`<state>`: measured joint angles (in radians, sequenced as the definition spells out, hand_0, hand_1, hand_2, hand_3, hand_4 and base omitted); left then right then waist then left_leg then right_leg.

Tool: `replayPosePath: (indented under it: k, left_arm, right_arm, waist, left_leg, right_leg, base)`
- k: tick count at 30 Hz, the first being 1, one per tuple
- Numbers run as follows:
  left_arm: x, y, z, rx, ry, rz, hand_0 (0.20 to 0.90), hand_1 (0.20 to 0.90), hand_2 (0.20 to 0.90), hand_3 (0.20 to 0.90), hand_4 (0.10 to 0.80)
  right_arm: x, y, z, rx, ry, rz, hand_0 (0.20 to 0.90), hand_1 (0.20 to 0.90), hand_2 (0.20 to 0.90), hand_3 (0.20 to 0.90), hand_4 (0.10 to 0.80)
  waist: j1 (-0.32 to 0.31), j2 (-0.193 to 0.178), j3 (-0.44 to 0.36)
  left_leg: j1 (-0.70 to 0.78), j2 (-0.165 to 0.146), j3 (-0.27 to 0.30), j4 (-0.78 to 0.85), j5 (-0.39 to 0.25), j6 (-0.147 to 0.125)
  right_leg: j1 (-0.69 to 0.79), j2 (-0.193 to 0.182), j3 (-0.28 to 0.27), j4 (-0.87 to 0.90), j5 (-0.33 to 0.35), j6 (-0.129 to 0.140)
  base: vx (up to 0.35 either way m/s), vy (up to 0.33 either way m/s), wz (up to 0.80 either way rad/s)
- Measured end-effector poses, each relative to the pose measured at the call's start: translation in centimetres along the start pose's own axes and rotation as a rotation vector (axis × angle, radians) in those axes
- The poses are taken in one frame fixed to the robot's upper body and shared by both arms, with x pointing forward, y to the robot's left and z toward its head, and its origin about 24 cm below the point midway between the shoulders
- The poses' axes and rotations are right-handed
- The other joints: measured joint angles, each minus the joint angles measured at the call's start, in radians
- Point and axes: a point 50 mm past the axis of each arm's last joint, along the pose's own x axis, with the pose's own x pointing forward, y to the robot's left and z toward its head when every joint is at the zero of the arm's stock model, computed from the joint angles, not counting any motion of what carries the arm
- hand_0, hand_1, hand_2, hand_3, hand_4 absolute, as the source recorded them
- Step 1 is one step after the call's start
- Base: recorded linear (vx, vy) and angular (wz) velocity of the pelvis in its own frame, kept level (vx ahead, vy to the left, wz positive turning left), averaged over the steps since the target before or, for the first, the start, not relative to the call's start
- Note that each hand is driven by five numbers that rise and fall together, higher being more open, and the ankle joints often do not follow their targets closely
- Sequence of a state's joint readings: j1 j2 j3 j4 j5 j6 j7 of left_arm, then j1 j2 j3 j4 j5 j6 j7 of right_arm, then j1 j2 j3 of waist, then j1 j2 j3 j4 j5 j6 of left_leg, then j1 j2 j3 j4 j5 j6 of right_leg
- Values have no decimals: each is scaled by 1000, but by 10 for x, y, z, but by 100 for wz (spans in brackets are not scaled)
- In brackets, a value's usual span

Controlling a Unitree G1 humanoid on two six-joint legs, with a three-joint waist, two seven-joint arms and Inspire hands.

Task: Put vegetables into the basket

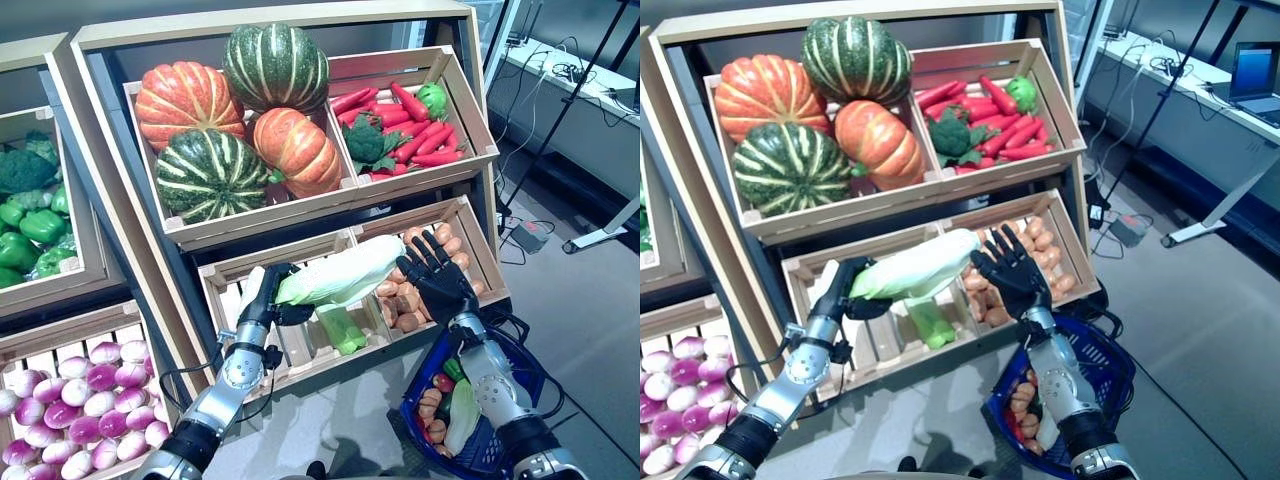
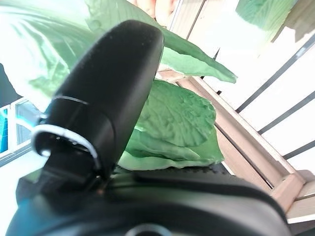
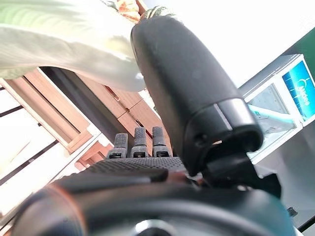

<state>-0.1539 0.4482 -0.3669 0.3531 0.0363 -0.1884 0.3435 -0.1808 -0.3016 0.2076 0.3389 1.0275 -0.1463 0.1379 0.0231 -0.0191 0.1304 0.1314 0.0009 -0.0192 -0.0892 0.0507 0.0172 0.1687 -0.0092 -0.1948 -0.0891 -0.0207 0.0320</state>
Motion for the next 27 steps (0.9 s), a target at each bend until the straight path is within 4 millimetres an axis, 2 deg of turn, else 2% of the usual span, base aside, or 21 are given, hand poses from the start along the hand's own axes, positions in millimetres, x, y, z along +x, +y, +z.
replayPosePath:
  k: [11,14,19,27]
  left_arm:
    - [-1,0,0,2,-1,16,300,300,300,300,400]
    - [-1,0,0,-3,-2,16,300,300,300,300,400]
    - [-1,-6,3,-98,-6,-15,300,300,300,300,400]
    - [-2,-13,4,-152,2,-78,300,300,300,300,400]
  right_arm:
    - [0,0,-7,30,41,-6,900,900,900,900,800]
    - [0,3,-13,113,46,1,900,900,900,900,800]
    - [-1,15,-30,409,46,106,900,900,900,900,800]
    - [-1,30,-33,492,22,249,900,900,900,900,800]
  waist:
    - [1,-4,0]
    - [1,-4,0]
    - [3,-5,-1]
    - [13,-6,-1]
  left_leg:
    - [0,0,0,0,0,0]
    - [-1,-1,0,0,0,0]
    - [-1,-1,-1,0,0,0]
    - [-1,-1,-2,0,0,0]
  right_leg:
    - [0,0,0,0,0,0]
    - [-1,0,0,0,0,0]
    - [-1,0,-2,0,0,0]
    - [-1,0,-3,0,0,0]
  base:
    - [0,0,0]
    - [0,0,0]
    - [0,0,0]
    - [0,0,0]
